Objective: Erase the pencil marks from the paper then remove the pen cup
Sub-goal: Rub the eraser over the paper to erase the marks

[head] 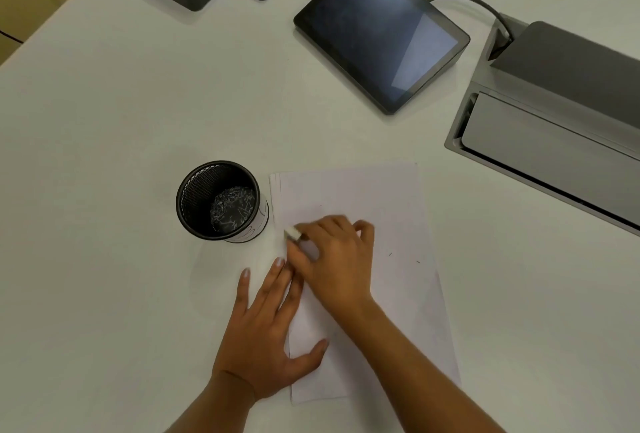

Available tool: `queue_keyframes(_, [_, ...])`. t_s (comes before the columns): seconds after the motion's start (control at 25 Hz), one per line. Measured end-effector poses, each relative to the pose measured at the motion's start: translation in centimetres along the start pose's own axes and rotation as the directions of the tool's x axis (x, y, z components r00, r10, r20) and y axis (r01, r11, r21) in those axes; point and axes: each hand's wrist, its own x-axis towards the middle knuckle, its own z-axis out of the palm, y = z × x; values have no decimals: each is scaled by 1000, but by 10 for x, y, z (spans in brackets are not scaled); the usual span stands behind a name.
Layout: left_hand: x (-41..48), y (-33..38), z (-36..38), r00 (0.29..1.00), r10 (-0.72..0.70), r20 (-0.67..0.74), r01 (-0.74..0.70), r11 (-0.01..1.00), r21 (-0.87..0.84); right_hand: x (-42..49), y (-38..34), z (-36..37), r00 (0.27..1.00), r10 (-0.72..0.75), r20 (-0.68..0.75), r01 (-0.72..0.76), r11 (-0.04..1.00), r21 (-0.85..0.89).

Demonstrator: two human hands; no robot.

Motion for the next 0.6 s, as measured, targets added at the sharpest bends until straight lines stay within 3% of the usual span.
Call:
queue_keyframes(0.08, [0, 0, -1, 1000, -9, 14, 9, 1000, 5, 29, 17, 1, 999, 14, -51, -17, 997, -70])
queue_keyframes(0.16, [0, 0, -2, 1000, -11, 21, 11, 1000, 5, 62, 37, -3, 985, 117, -130, -133, 984, -122])
queue_keyframes(0.32, [0, 1, -3, 1000, -11, 18, 11, 1000, -8, 43, 36, -17, 949, 287, -129, -294, 955, -41])
queue_keyframes(0.48, [0, 1, -3, 1000, -16, 16, 17, 1000, -17, -29, 11, -27, 994, 107, 20, -105, 992, -69])
queue_keyframes(0.52, [0, 1, -3, 1000, -17, 21, 17, 1000, -21, -21, 22, -32, 993, 114, 9, -112, 985, -129])
queue_keyframes(0.6, [1, 1, -3, 1000, -17, 24, 18, 1000, -18, 13, 58, -43, 960, 265, -87, -278, 933, -228])
